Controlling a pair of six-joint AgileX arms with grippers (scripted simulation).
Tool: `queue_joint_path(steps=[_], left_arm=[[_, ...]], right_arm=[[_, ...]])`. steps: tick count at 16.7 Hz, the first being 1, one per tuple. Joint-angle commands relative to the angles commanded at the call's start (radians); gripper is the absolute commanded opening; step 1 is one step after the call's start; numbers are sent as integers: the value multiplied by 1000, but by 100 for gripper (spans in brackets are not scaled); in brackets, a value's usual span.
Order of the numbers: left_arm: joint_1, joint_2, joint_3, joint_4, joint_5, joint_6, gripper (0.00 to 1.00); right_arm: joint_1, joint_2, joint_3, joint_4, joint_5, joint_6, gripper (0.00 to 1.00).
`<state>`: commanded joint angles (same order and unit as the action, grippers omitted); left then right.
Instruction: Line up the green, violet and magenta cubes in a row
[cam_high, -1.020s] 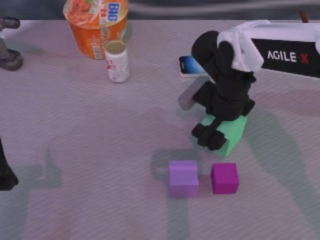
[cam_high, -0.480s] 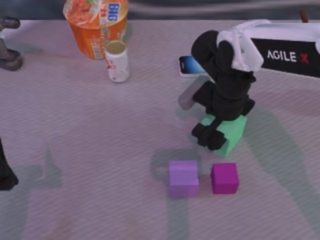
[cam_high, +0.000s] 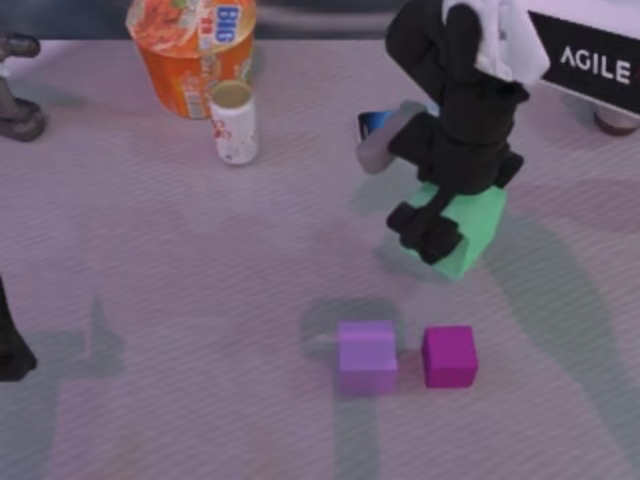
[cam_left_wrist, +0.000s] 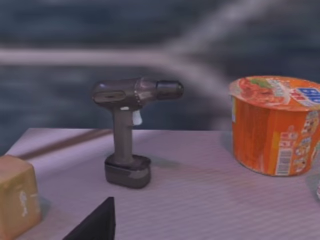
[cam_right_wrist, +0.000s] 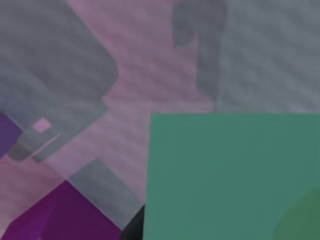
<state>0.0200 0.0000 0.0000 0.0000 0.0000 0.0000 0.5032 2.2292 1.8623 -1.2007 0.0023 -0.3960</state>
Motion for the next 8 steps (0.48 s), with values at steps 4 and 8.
queue_joint_path(steps=[4,8], left_arm=[[0,0,0,0,0,0,100],[0,0,0,0,0,0,100]], right_arm=[[-5,1,0,-1,0,2,0],[62,42,73,-41,0,-30,0]])
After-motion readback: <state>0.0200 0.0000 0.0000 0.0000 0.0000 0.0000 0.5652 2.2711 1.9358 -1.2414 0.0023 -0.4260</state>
